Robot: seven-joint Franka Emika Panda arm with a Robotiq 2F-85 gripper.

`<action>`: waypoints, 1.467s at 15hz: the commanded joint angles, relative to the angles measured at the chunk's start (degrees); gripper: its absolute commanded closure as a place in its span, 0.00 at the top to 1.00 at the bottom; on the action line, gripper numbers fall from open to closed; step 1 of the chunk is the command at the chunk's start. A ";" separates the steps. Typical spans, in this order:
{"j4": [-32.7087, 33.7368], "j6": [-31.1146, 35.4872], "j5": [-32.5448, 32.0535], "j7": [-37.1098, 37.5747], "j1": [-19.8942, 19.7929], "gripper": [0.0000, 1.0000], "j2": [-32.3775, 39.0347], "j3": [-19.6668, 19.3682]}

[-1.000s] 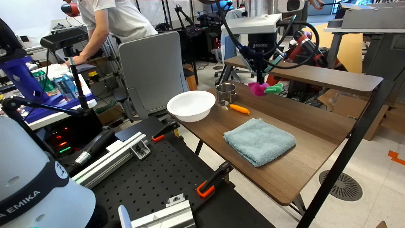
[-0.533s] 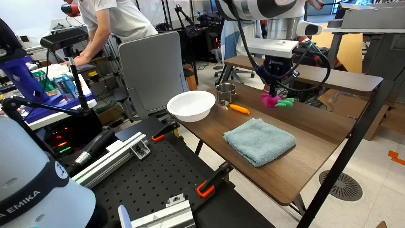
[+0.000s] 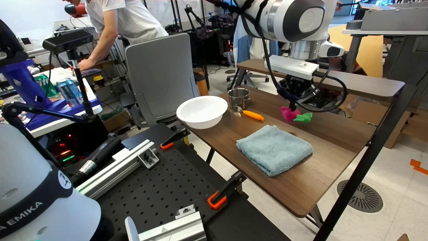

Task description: Pick up the fruit plush toy from the bowl and put it on the table

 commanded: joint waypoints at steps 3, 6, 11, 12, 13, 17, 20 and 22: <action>8.02 -3.01 1.17 1.38 -0.62 0.01 6.34 1.21; 9.34 -2.94 1.06 1.79 -0.70 0.29 7.57 1.18; 9.10 -3.24 1.56 0.98 -1.34 0.53 6.56 1.82; 8.86 -3.36 1.76 0.74 -1.50 0.61 6.11 1.99; 8.52 -3.31 1.91 0.63 -1.57 0.68 5.58 2.09; 2.77 -2.05 1.84 -2.47 -1.68 0.98 -0.28 3.29; 4.31 -1.81 1.07 -1.14 -0.37 0.94 0.31 2.65; 1.95 -1.79 1.12 -1.51 -0.33 1.00 -1.68 2.85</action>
